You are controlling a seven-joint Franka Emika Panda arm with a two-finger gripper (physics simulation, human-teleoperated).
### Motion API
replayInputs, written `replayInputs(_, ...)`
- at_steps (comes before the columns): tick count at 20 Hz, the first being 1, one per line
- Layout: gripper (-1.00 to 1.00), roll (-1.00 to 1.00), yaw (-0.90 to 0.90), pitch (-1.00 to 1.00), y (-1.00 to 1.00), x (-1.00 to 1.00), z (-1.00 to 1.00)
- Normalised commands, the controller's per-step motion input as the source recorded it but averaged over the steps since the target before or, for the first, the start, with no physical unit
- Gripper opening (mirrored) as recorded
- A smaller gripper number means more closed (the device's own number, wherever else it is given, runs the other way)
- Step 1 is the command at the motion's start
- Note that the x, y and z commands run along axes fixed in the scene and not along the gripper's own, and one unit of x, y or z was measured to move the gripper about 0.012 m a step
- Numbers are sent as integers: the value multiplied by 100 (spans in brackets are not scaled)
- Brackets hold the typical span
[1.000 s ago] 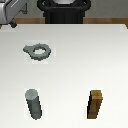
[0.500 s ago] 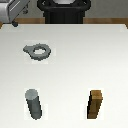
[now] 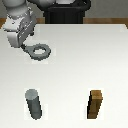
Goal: Put the loop with the handle onto the peg.
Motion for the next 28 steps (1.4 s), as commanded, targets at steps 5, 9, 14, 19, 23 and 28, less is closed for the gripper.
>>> replayInputs(5,100,0,0,0,-20,-20,-20)
replayInputs(9,100,0,0,0,0,0,-50)
replayInputs(14,-100,0,0,0,0,0,-40)
replayInputs(19,-100,0,0,0,0,0,0)
replayInputs(23,-100,0,0,0,0,0,50)
replayInputs(28,-100,0,0,0,0,0,100)
